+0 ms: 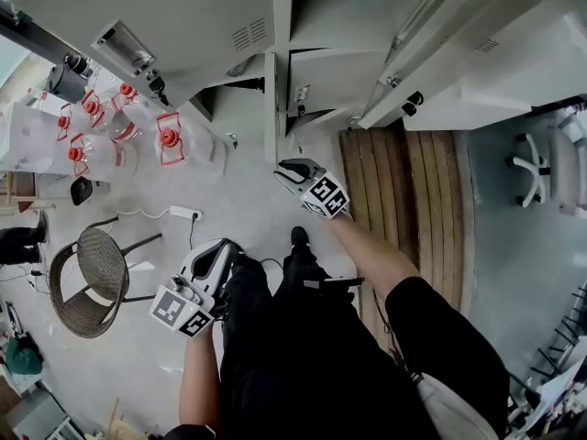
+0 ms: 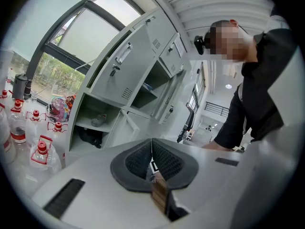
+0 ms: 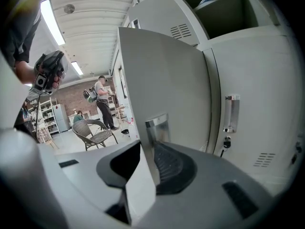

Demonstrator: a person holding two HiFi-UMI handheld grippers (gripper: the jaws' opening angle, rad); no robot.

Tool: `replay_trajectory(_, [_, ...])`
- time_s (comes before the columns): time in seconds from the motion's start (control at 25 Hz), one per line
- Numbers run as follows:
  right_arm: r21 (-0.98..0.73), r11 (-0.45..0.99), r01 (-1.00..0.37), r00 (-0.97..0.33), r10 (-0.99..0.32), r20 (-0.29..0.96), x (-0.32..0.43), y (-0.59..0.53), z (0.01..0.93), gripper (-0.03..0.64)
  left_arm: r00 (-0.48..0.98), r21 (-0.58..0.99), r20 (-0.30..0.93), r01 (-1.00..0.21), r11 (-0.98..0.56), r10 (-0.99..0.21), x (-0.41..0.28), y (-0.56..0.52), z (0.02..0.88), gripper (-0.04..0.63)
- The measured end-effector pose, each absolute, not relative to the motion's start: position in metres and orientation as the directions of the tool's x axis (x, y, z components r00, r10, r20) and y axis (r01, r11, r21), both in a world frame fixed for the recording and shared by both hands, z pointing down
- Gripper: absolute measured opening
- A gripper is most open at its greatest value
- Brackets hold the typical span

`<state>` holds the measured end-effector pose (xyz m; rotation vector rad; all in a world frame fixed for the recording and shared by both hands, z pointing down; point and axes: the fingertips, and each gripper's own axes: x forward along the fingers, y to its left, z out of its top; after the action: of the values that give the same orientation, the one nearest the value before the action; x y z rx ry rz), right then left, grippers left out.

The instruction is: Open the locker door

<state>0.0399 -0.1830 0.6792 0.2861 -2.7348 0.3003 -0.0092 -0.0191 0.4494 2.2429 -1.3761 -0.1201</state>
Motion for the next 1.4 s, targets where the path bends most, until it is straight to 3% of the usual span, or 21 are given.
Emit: replay_trajectory(1.4, [-0.161,0.889,-0.428,-0.851,-0.336,0.404,0.156,-0.236,0.680,0.061,0.548,0.464,0.173,-0.778,-0.423,-0.818,0.046,-0.050,0.447,0.017])
